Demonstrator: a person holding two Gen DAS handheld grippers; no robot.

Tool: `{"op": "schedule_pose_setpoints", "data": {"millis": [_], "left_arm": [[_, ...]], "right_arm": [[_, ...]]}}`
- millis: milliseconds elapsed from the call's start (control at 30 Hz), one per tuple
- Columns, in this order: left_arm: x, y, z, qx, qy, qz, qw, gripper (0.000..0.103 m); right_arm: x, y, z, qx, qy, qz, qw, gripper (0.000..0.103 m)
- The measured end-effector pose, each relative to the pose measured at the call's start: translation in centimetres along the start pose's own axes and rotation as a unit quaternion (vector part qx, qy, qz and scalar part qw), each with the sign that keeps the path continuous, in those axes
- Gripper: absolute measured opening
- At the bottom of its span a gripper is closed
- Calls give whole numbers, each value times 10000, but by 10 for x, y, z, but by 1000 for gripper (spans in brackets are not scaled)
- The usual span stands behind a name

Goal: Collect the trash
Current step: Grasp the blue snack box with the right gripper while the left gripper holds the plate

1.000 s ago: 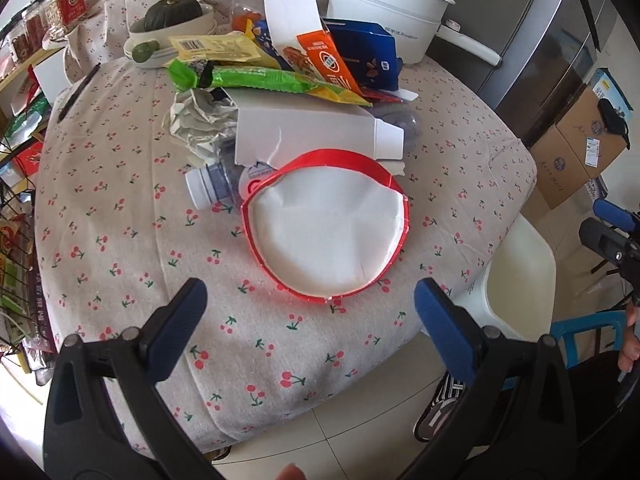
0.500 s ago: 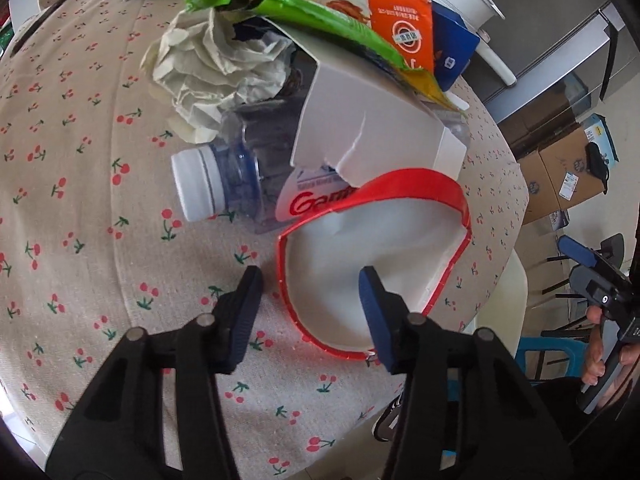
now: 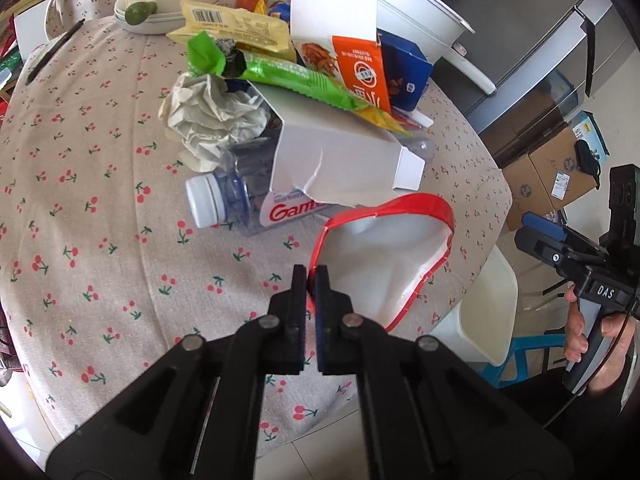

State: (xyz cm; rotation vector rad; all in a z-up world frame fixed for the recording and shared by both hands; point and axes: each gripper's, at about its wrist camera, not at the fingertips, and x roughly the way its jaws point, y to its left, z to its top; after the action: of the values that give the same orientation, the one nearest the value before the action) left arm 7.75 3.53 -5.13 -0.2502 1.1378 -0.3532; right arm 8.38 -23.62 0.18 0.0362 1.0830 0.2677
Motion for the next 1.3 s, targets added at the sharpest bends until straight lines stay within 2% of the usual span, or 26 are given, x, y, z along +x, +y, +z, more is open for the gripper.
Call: {"op": "schedule_pose_setpoints", "data": {"millis": [167,233,300,433,633,733,767,800,867,1100,1300], "left_arm": [[-27,9,4,-65,-333,46,9994,4],[-39,9,9,-30,-512,74,9987,4],[-46,11,11,-28,-659,106,9978,4],[-51,19,13,-147,-732,202,9970,4],[-52,26,16,-218,-789,349,9960,4],[-51,28,19,-214,-806,434,9956,4],[-51,28,20,-202,-809,460,9955,4],[-50,28,20,-193,-812,477,9954,4],[-51,28,21,-192,-823,499,9952,4],[-53,24,22,-175,-905,495,9945,4],[-58,14,24,-69,-1029,478,9935,4]], "right_arm": [[0,3,23,44,-174,-40,9998,90],[0,10,40,-84,-335,-29,9994,87],[4,21,59,-322,-515,-37,9981,79],[23,45,92,-827,-795,28,9934,74],[68,68,126,-1262,-706,-159,9894,62],[87,72,135,-1380,-660,-201,9880,54],[92,73,137,-1421,-656,-229,9874,48],[96,74,138,-1445,-631,-228,9872,38],[99,73,138,-1455,-674,-232,9868,36],[60,61,139,-1228,-1240,-266,9843,24],[5,36,132,-905,-1715,-271,9806,23]]}}
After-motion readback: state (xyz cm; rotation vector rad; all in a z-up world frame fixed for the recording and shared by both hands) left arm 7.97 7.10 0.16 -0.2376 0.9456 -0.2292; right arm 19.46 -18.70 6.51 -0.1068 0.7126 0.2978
